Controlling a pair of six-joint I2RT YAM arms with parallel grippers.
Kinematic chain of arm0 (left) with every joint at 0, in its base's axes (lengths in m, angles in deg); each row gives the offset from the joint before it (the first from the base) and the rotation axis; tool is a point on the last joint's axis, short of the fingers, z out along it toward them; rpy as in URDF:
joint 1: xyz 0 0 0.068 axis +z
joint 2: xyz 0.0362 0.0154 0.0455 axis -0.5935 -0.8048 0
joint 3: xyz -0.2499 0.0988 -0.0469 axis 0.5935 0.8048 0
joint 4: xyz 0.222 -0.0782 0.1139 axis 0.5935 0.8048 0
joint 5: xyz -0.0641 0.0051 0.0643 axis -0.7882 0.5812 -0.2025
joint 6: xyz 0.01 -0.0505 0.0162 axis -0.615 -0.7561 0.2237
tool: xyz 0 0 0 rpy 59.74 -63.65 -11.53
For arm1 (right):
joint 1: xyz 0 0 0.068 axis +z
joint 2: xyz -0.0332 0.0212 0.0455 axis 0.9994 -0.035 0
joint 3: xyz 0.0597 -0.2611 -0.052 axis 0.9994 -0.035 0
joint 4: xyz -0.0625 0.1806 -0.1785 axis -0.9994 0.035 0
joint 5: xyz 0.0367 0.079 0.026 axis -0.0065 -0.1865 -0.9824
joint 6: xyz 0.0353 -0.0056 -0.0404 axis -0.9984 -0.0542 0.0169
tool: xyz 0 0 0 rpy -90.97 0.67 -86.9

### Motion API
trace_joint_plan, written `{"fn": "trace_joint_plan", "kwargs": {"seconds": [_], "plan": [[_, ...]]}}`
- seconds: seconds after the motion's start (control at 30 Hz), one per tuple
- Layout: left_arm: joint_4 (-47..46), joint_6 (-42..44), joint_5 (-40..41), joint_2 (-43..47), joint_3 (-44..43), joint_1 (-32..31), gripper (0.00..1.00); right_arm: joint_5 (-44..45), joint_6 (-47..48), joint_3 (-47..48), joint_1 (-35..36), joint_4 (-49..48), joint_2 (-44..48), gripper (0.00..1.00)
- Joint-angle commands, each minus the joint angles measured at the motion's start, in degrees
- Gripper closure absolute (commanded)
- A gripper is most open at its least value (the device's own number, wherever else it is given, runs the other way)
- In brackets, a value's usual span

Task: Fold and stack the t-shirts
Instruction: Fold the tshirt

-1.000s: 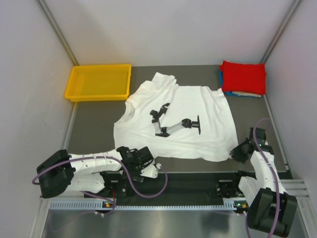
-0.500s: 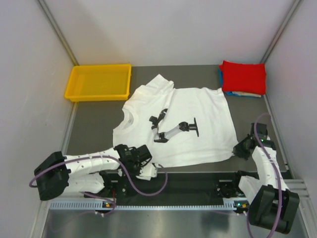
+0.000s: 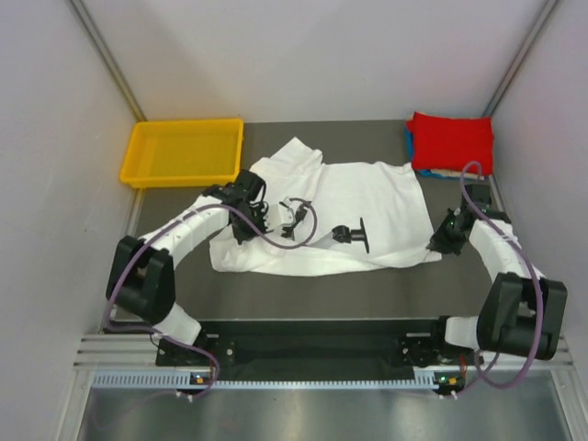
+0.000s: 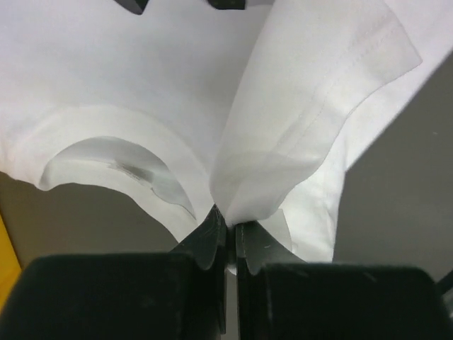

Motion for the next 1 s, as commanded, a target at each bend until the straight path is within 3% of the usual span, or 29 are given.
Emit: {"fn": "trace_joint_plan", "kwargs": {"seconds": [0.0,0.23,0.5,0.53,0.6,0.63,0.67,0.7,0.73,0.8,0.97], "plan": [[-0.6,2.7,-3.4,-5.8,-6.0,3.7,1.0,-1.2,3.4,6.6,1.3,-4.7,-6.4,1.0],[-1.4,2.2,-3.6,-13.8,-14.1,7.2,1.0,-1.9,4.9,15.2,3.3,-6.7,-18.8,1.0],[-4.7,-2.6,-1.8,-18.8,-15.7,9.4,1.0,1.7,6.0,24.2,5.1,-5.6,-28.4,0.97],[-5.2,-3.3,-1.3,-19.1,-15.9,9.5,1.0,2.6,5.7,25.7,5.1,-5.3,-28.7,0.96],[-5.6,-5.4,0.4,-19.9,-16.1,9.8,0.99,3.4,5.3,27.1,5.1,-4.9,-29.7,0.83],[-6.4,-6.2,0.8,-20.1,-15.9,10.0,0.89,3.1,5.0,28.4,5.1,-4.7,-30.0,0.66],[-7.0,-8.6,2.0,-20.5,-16.0,10.0,0.69,3.3,4.9,29.4,5.1,-4.1,-30.4,0.54],[-7.7,-10.4,3.1,-20.5,-16.2,10.1,0.46,4.0,4.9,30.1,4.7,-3.5,-30.6,0.45],[-7.7,-12.2,4.5,-20.6,-17.6,10.6,0.1,7.4,4.5,31.5,4.5,-2.7,-30.0,0.38],[-5.5,-19.5,4.0,-18.5,-21.1,14.8,0.01,10.9,4.0,30.1,2.5,-1.2,-25.5,0.32],[-1.9,-20.3,-5.6,-11.1,-19.2,26.6,0.01,9.8,2.9,17.9,-1.0,-1.9,-10.4,0.28]]}}
